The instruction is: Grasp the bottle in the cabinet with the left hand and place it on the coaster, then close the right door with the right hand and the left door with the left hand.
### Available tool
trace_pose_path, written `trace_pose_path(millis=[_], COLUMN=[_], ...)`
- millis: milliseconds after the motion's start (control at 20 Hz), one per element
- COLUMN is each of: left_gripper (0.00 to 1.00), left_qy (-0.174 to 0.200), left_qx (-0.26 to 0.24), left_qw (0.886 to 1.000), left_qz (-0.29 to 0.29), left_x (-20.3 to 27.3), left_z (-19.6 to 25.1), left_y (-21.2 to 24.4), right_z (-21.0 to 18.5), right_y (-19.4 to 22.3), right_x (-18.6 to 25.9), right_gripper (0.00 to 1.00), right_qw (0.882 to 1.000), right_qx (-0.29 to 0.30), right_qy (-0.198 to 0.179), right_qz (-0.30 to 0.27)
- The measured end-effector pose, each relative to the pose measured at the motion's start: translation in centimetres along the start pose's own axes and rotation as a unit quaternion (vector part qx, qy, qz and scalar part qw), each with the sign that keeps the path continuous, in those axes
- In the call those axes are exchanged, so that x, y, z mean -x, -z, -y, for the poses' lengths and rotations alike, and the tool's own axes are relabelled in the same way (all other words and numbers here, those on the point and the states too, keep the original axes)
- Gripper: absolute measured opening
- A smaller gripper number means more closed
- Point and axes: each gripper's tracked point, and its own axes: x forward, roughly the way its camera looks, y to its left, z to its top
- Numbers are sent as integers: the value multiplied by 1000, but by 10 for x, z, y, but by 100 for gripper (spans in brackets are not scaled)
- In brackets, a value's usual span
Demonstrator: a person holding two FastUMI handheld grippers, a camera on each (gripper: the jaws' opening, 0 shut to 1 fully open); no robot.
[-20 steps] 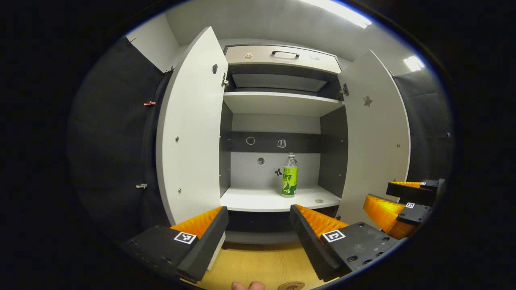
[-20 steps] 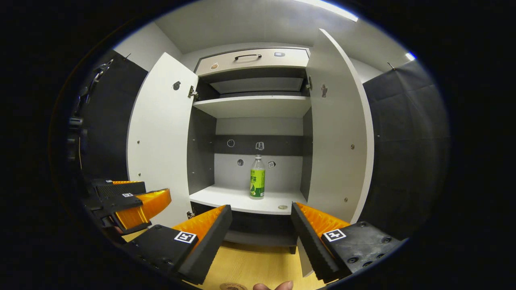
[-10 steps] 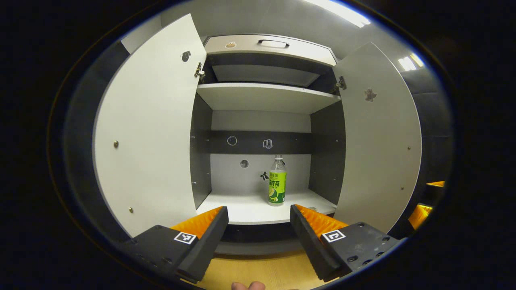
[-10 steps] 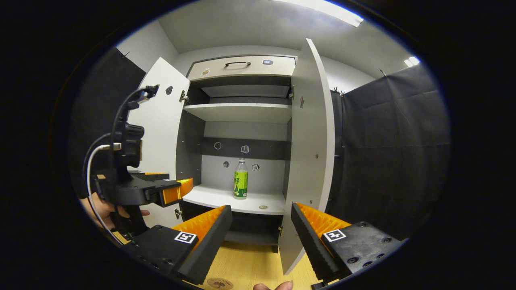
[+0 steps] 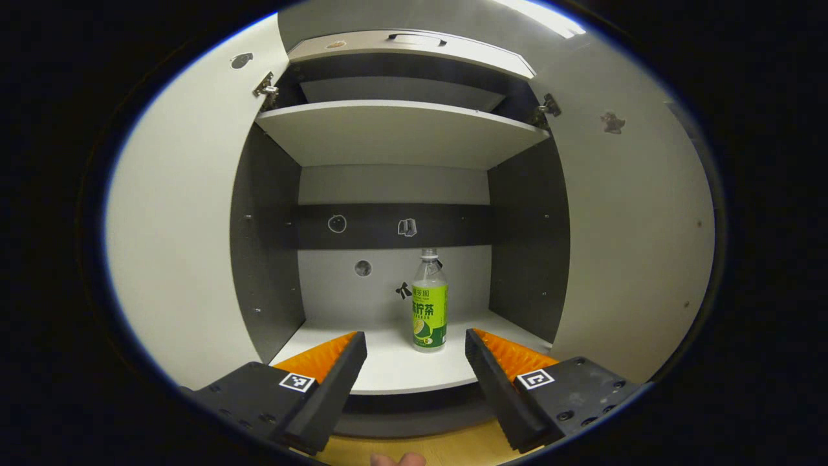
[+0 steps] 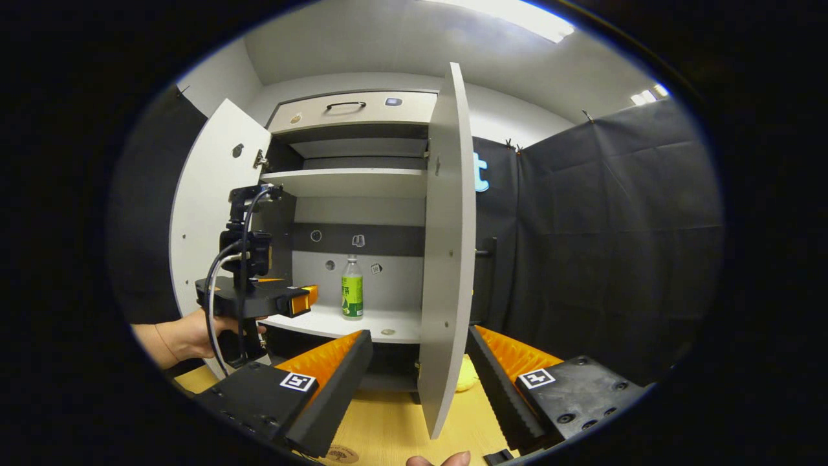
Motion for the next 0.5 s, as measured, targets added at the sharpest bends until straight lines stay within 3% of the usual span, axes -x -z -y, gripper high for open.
trace_pose_path(millis=[250,500], left_gripper=[97,97], left_qy=[6,-12], left_qx=[-11,-14], left_qw=[1000,1000], left_qz=[-1,-9], left_x=[-71,-126], left_z=[14,15], left_y=[1,12], right_z=[18,31], right_y=[5,13], right_x=[-5,-8], right_gripper=[98,98], right_qw=[1000,1000], right_qx=[6,4], right_qy=[2,3], right_qz=[-7,-11])
